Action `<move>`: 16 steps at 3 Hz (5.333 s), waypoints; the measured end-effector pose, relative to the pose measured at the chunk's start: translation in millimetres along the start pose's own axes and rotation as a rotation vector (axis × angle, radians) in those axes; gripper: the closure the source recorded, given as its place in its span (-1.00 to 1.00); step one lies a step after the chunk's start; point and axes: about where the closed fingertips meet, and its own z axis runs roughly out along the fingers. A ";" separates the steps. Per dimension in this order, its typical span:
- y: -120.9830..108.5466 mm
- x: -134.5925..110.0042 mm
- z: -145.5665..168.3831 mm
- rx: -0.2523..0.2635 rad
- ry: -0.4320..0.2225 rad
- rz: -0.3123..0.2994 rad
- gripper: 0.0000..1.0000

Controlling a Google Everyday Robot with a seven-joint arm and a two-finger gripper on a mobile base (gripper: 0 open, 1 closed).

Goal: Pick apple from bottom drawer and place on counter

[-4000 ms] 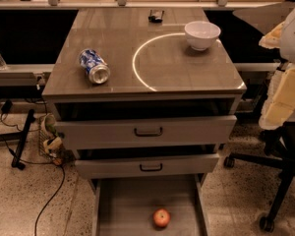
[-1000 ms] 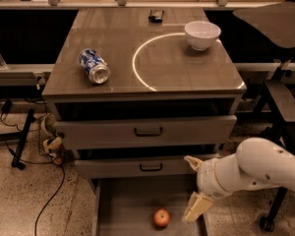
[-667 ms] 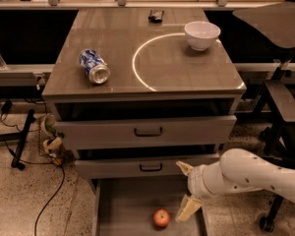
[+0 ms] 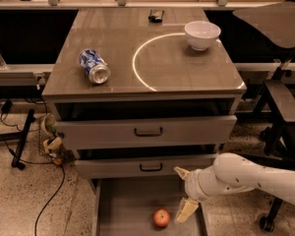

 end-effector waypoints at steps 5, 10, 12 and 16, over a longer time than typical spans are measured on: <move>29.5 119.0 167.5 0.059 -0.064 0.132 -1.00; -16.7 176.2 285.0 0.217 -0.080 0.335 -1.00; -11.6 171.7 303.1 0.194 -0.102 0.364 -0.04; -47.7 93.3 136.9 0.230 -0.166 0.233 1.00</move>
Offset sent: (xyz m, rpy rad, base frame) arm -0.0190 -0.0077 -0.1123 0.0335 0.0433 -0.1039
